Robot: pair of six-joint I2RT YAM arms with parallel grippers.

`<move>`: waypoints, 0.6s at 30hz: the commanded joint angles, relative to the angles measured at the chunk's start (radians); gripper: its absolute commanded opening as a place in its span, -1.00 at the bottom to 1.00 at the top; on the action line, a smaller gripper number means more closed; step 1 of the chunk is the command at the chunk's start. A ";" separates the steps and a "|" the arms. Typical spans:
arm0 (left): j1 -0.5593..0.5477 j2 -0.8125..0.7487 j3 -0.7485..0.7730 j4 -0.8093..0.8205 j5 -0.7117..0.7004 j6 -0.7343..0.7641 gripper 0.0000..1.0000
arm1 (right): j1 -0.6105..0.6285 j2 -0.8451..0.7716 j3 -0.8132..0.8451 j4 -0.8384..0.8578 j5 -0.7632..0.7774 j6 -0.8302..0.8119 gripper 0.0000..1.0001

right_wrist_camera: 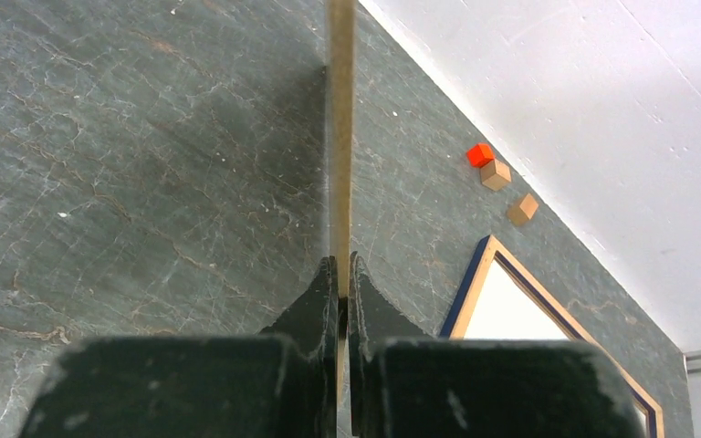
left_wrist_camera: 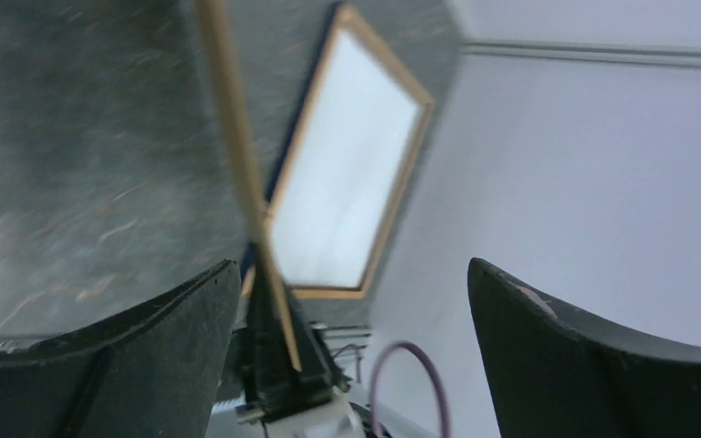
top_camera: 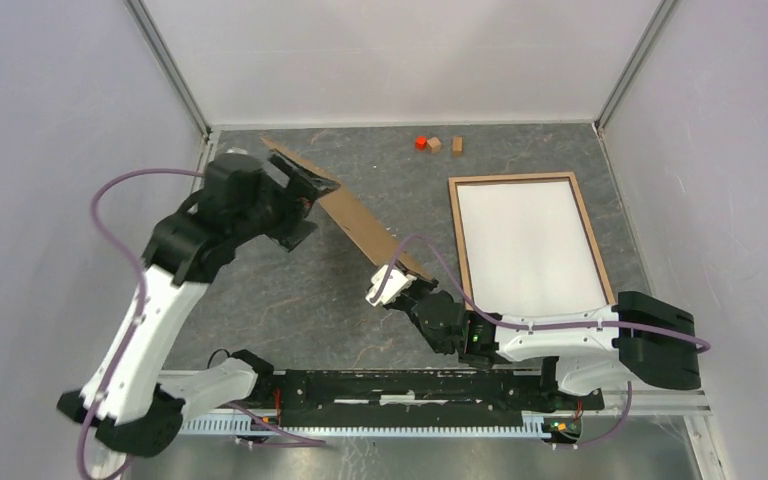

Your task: Put the photo into the frame

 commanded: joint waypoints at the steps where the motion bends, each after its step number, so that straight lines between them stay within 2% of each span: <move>1: 0.003 0.097 0.026 -0.265 -0.029 -0.136 1.00 | 0.017 -0.005 0.007 0.093 0.043 -0.001 -1.00; 3: 0.003 0.101 -0.004 -0.269 -0.057 -0.162 1.00 | 0.018 -0.007 0.001 0.094 0.040 0.012 -1.00; 6: 0.004 0.116 -0.067 -0.187 -0.064 -0.171 0.99 | 0.028 -0.007 -0.003 0.093 0.045 0.017 -1.00; 8: 0.012 0.150 -0.091 -0.137 -0.062 -0.158 0.85 | 0.034 -0.009 -0.007 0.093 0.044 0.019 -1.00; 12: 0.018 0.218 -0.103 -0.103 -0.087 -0.150 0.78 | 0.038 -0.022 -0.015 0.078 0.042 0.034 -1.00; 15: 0.022 0.235 -0.150 -0.078 -0.124 -0.154 0.48 | 0.045 -0.031 -0.022 0.067 0.047 0.046 -1.00; 18: 0.031 0.226 -0.216 -0.011 -0.158 -0.133 0.29 | 0.059 -0.038 -0.029 0.059 0.061 0.051 -1.00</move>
